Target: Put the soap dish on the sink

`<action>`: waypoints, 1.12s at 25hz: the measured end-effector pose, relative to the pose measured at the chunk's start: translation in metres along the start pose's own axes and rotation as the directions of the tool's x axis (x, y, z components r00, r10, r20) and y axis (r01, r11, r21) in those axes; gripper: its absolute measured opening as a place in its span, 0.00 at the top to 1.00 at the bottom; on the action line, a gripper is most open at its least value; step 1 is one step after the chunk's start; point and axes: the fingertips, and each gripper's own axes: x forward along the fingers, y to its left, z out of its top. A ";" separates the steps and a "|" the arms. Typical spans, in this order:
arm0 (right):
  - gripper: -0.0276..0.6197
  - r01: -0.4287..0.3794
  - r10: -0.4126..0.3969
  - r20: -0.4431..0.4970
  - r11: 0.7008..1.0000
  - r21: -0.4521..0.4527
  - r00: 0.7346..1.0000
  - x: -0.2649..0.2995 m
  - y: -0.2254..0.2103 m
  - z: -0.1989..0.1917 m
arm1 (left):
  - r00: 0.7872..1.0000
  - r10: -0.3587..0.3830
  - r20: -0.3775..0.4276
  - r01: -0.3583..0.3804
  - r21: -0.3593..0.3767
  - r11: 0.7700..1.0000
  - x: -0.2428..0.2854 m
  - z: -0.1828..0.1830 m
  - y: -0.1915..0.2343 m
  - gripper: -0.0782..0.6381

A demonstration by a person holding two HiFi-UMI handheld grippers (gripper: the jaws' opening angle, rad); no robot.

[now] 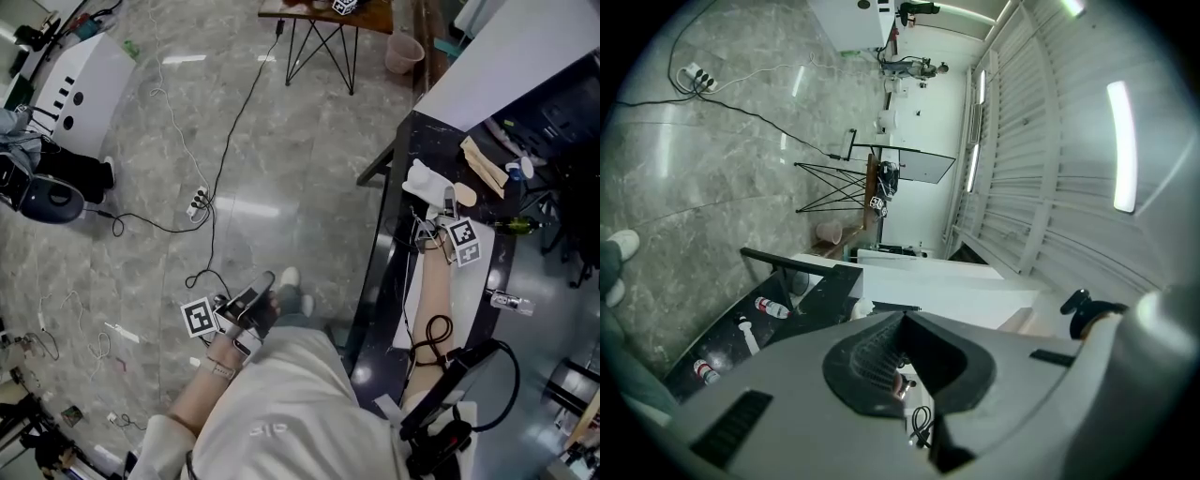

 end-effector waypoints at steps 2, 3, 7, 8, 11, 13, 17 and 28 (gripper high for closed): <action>0.62 0.020 -0.020 -0.003 0.999 -0.034 1.000 0.003 -0.001 0.000 | 1.000 0.001 0.008 -0.001 -0.002 1.000 -0.002 0.003 0.001 0.88; 0.62 0.028 -0.028 -0.005 0.998 -0.052 1.000 0.005 0.000 0.000 | 1.000 0.002 0.012 -0.002 -0.006 1.000 -0.002 0.004 0.002 0.88; 0.62 0.071 -0.074 -0.010 0.985 -0.160 0.997 0.009 0.001 0.000 | 1.000 0.007 0.017 -0.007 -0.010 1.000 -0.004 0.007 0.004 0.88; 0.62 0.080 -0.083 -0.008 0.979 -0.188 0.997 0.009 0.002 0.000 | 1.000 0.008 0.018 -0.007 -0.011 1.000 -0.005 0.007 0.004 0.88; 0.62 0.087 -0.089 0.001 0.970 -0.228 0.996 0.011 0.001 0.000 | 1.000 0.010 0.023 -0.009 -0.015 1.000 -0.006 0.008 0.007 0.88; 0.62 0.086 -0.088 0.002 0.965 -0.246 0.996 0.011 0.002 0.000 | 1.000 0.013 0.026 -0.012 -0.021 1.000 -0.008 0.009 0.008 0.88; 0.61 0.093 -0.094 0.008 0.954 -0.287 0.996 0.013 0.004 -0.002 | 1.000 0.014 0.026 -0.014 -0.031 0.999 -0.009 0.008 0.010 0.88; 0.61 0.053 -0.051 0.014 0.930 -0.364 0.999 0.014 0.014 -0.001 | 0.999 0.018 0.050 -0.016 -0.031 0.999 -0.022 0.009 0.014 0.88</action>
